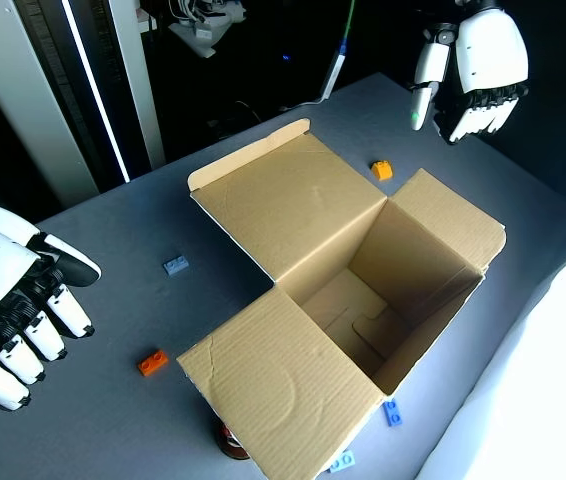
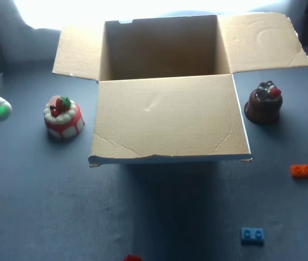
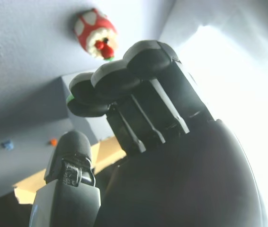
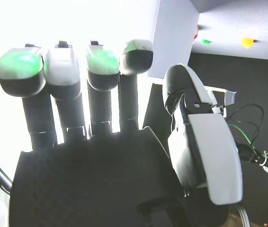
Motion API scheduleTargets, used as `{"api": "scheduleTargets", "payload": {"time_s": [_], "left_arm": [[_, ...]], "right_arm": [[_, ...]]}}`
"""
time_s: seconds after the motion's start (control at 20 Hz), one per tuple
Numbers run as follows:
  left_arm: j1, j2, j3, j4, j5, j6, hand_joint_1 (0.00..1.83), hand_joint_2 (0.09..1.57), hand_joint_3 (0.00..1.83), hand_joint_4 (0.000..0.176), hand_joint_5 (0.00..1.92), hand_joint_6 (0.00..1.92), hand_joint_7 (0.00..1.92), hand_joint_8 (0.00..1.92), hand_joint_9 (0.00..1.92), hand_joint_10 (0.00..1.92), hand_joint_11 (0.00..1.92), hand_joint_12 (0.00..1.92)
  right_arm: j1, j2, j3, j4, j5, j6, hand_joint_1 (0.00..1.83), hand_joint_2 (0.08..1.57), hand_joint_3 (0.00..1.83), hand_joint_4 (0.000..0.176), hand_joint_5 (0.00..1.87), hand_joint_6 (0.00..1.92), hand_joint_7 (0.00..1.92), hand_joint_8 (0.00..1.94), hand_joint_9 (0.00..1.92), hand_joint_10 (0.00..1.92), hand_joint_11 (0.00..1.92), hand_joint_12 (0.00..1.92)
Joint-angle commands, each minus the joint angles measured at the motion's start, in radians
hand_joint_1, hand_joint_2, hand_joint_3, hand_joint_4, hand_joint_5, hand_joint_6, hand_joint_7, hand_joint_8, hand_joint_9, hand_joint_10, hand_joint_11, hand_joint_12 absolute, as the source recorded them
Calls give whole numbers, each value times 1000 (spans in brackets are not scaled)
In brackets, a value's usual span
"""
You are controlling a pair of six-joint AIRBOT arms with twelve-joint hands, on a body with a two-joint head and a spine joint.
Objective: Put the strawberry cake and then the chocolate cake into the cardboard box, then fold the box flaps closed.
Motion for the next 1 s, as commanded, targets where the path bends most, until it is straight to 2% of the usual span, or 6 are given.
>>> {"api": "scheduleTargets", "payload": {"time_s": [0.0, 0.4, 0.55, 0.65, 0.75, 0.95], "left_arm": [[-9, 7, 4, 17, 90, 3, 72, 1075, 15, 5, 134, 2, 134, 1, 151, 13, 0, 582], [-8, 7, 3, 17, 71, 3, 58, 1039, 0, 0, 99, 1, 122, 1, 142, 2, 0, 524], [-4, 5, 7, 17, 71, 3, 282, 931, 0, 0, 74, 0, 98, 0, 112, 0, 0, 490], [1, 3, 10, 17, 91, 2, 363, 916, 0, 0, 18, 2, 43, 2, 48, 2, 0, 320], [61, -4, 8, 5, 157, -2, 402, 914, 0, 0, 22, 3, 32, 2, 20, 1, 0, 268], [251, -31, 2, -187, 349, -2, 551, 997, 17, 0, 30, 0, 56, 1, 54, 5, 0, 361]], "right_arm": [[12, 12, 3, 8, 121, -3, 3, 1191, 19, 0, 203, 32, 166, 2, 148, 18, 0, 562], [20, 11, 4, 19, 111, -5, 93, 1148, 0, 0, 129, 0, 104, 2, 106, 4, 0, 348], [22, 9, 4, 19, 109, -6, 355, 1009, 0, 0, 53, 2, 55, 1, 97, 1, 0, 431], [23, 9, 3, 19, 109, -6, 489, 906, 0, 0, 52, 2, 66, 1, 104, 2, 0, 498], [22, 9, 3, 19, 108, -7, 593, 856, 0, 0, 53, 1, 72, 1, 101, 1, 0, 437], [22, 9, 3, 19, 105, -7, 722, 889, 0, 0, 0, 0, 57, 2, 94, 4, 0, 338]]}}
